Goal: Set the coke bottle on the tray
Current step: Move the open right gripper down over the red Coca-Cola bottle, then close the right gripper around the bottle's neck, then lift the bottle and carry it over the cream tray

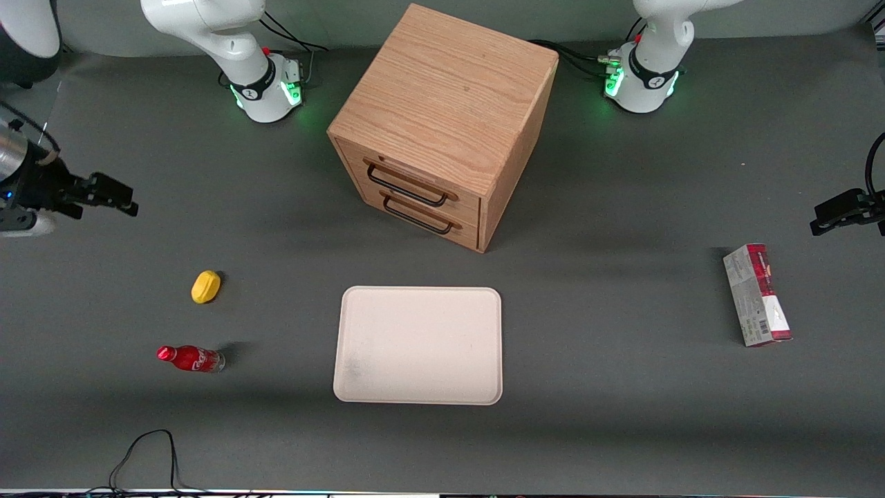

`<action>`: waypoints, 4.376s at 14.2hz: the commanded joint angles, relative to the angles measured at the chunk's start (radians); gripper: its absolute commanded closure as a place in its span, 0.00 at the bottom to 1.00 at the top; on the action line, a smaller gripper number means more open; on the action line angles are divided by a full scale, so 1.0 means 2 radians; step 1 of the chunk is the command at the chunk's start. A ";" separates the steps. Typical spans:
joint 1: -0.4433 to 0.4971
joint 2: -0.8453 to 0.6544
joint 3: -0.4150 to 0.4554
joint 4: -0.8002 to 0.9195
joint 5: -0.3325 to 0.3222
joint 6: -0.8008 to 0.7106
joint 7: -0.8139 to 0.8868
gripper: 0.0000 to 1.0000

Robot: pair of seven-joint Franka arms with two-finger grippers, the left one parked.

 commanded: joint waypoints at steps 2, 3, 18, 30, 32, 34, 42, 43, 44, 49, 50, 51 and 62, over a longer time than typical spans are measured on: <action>-0.025 0.141 0.002 0.135 0.007 0.001 -0.029 0.01; -0.028 0.162 0.001 0.143 0.025 0.023 -0.030 0.01; -0.046 0.321 0.021 0.134 0.037 0.234 -0.068 0.02; -0.048 0.322 0.021 0.130 0.039 0.233 -0.078 1.00; -0.041 0.309 0.021 0.132 0.048 0.225 -0.052 1.00; -0.024 0.284 0.021 0.140 0.045 0.186 -0.033 1.00; 0.036 0.220 0.073 0.259 -0.004 0.022 0.135 1.00; 0.040 0.223 0.092 0.266 -0.013 0.026 0.166 1.00; 0.042 0.226 0.109 0.270 -0.017 0.032 0.189 1.00; 0.066 0.276 0.159 0.262 -0.062 0.128 0.289 1.00; 0.069 0.291 0.159 0.252 -0.071 0.157 0.305 1.00; 0.074 0.303 0.159 0.237 -0.072 0.197 0.311 1.00; 0.074 0.353 0.159 0.176 -0.098 0.307 0.312 0.03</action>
